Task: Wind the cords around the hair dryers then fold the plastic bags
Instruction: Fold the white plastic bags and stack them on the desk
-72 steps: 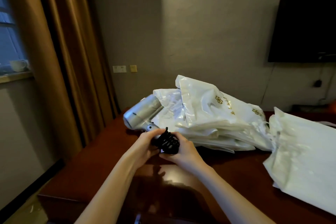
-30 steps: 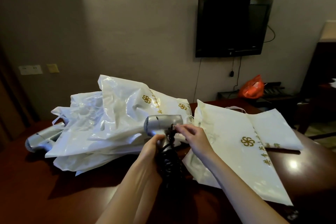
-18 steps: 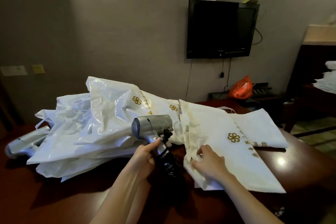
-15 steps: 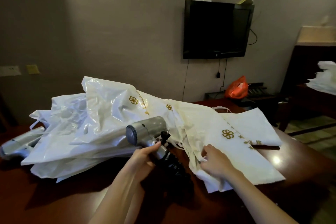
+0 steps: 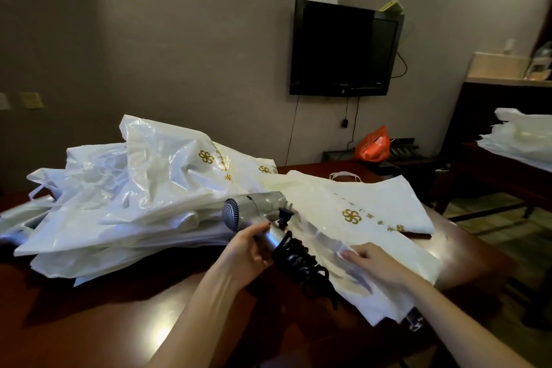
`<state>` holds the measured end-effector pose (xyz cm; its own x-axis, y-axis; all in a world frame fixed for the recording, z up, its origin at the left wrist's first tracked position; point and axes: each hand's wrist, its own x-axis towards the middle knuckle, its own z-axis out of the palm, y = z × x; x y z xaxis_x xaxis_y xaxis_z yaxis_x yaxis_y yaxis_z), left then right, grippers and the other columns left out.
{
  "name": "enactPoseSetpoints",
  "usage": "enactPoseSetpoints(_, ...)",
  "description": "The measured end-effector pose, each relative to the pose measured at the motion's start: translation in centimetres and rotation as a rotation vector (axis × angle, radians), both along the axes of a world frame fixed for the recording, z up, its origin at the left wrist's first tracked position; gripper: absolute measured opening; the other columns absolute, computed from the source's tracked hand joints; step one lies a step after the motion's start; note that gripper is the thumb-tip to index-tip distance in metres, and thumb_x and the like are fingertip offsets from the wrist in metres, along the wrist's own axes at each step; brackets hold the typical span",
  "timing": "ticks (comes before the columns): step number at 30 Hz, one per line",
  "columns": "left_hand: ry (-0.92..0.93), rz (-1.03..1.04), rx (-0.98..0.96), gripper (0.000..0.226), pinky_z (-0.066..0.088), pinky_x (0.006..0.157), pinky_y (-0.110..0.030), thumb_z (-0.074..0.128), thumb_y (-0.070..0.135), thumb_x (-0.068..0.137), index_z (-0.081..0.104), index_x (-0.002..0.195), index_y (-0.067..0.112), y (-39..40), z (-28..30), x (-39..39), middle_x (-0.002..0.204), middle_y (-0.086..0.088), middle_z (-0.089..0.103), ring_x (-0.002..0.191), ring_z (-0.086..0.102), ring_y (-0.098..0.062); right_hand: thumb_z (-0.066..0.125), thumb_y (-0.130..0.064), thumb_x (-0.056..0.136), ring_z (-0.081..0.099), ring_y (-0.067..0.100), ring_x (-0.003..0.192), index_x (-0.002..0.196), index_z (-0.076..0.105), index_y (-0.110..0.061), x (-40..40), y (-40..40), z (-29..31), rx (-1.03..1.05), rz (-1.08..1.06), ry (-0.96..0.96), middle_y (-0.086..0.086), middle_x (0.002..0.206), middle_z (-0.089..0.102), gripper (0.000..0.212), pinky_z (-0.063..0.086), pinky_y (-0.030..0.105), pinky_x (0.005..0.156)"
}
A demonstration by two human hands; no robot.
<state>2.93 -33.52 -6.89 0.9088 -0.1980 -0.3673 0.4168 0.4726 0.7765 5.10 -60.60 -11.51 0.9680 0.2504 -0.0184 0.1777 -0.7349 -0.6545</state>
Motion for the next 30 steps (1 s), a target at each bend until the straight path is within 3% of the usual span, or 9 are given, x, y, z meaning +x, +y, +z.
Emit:
enactPoseSetpoints(3, -0.006, 0.003, -0.017, 0.023, 0.047, 0.047, -0.025, 0.052, 0.011, 0.096, 0.053, 0.073, 0.009, -0.3, -0.6, -0.1, 0.048, -0.002, 0.055, 0.043, 0.057, -0.014, 0.065, -0.038, 0.083, 0.044, 0.001, 0.055, 0.071, 0.054, -0.021, 0.0, -1.3, 2.5, -0.123, 0.029, 0.091, -0.006, 0.065, 0.050, 0.023, 0.039, 0.029, 0.063)
enactPoseSetpoints(5, -0.013, 0.004, -0.027, 0.024, 0.049, 0.044, -0.023, 0.051, 0.008, 0.096, 0.055, 0.073, 0.006, -0.6, -1.2, -0.1, 0.049, -0.004, 0.058, 0.042, 0.060, -0.014, 0.067, -0.056, 0.077, 0.060, 0.008, 0.092, 0.112, 0.057, -0.028, 0.2, 0.2, 2.8, -0.332, -0.052, 0.043, -0.008, 0.103, 0.060, 0.046, 0.049, 0.031, 0.086)
enactPoseSetpoints(7, -0.022, -0.001, -0.044, 0.025, 0.050, 0.042, -0.020, 0.051, 0.005, 0.096, 0.057, 0.072, 0.004, -1.0, -1.7, -0.3, 0.051, -0.005, 0.060, 0.042, 0.061, -0.014, 0.060, -0.058, 0.084, 0.056, 0.018, 0.113, 0.131, 0.050, -0.031, -0.1, 3.0, 1.7, -0.512, -0.141, -0.081, -0.007, 0.122, 0.056, 0.055, 0.044, 0.033, 0.097)
enactPoseSetpoints(9, -0.042, -0.007, -0.039, 0.025, 0.052, 0.044, -0.021, 0.052, 0.003, 0.095, 0.058, 0.071, 0.003, -1.2, -2.1, -0.5, 0.053, -0.007, 0.061, 0.045, 0.063, -0.015, 0.047, -0.043, 0.097, 0.060, 0.024, 0.108, 0.116, 0.061, -0.025, -0.4, 5.2, 0.3, -0.583, -0.174, -0.201, 0.000, 0.114, 0.063, 0.030, 0.045, 0.032, 0.083)
enactPoseSetpoints(14, -0.109, -0.022, -0.038, 0.025, 0.054, 0.048, -0.023, 0.050, -0.001, 0.096, 0.060, 0.073, 0.001, -1.3, -2.2, -0.4, 0.057, -0.010, 0.065, 0.050, 0.066, -0.017, 0.031, -0.048, 0.101, 0.054, 0.014, 0.058, 0.067, 0.055, -0.022, 0.5, 3.1, 0.6, -0.175, -0.265, -0.059, -0.003, 0.067, 0.059, 0.049, 0.044, 0.025, 0.061)
enactPoseSetpoints(16, -0.118, -0.023, -0.064, 0.015, 0.056, 0.051, -0.025, 0.052, -0.002, 0.094, 0.063, 0.084, -0.002, -1.7, -2.1, -0.1, 0.065, -0.012, 0.069, 0.057, 0.070, -0.019, 0.034, -0.040, 0.102, 0.054, 0.017, 0.061, 0.066, 0.047, -0.013, 0.8, 1.7, 2.0, 0.017, -0.236, -0.015, 0.004, 0.072, 0.061, 0.047, 0.050, 0.032, 0.069)
enactPoseSetpoints(20, -0.127, -0.062, -0.103, 0.016, 0.059, 0.059, -0.029, 0.059, -0.001, 0.089, 0.061, 0.106, -0.003, -3.9, -1.6, 0.7, 0.082, -0.015, 0.073, 0.073, 0.073, -0.023, 0.037, -0.032, 0.103, 0.039, 0.013, 0.060, 0.069, 0.042, -0.012, 0.3, 0.8, 4.9, 0.135, -0.217, -0.142, -0.002, 0.061, 0.040, 0.040, 0.033, 0.028, 0.062)
enactPoseSetpoints(27, -0.009, -0.012, -0.039, 0.045, 0.052, 0.064, -0.036, 0.059, 0.000, 0.094, 0.046, 0.135, -0.008, -10.7, -2.1, 3.5, 0.118, -0.023, 0.062, 0.094, 0.063, -0.032, 0.041, -0.026, 0.102, 0.048, 0.013, 0.067, 0.070, 0.052, -0.007, -0.1, -0.4, 8.3, 0.055, -0.142, -0.291, 0.000, 0.067, 0.050, 0.038, 0.033, 0.024, 0.061)
enactPoseSetpoints(30, 0.057, 0.040, -0.068, 0.049, 0.050, 0.084, -0.045, 0.057, 0.000, 0.096, 0.040, 0.141, -0.008, -12.5, -2.8, 5.4, 0.137, -0.028, 0.052, 0.118, 0.055, -0.039, 0.043, -0.024, 0.101, 0.044, 0.010, 0.061, 0.062, 0.046, -0.016, -0.5, -0.9, 8.9, -0.005, -0.105, -0.276, -0.004, 0.062, 0.046, 0.040, 0.032, 0.020, 0.058)
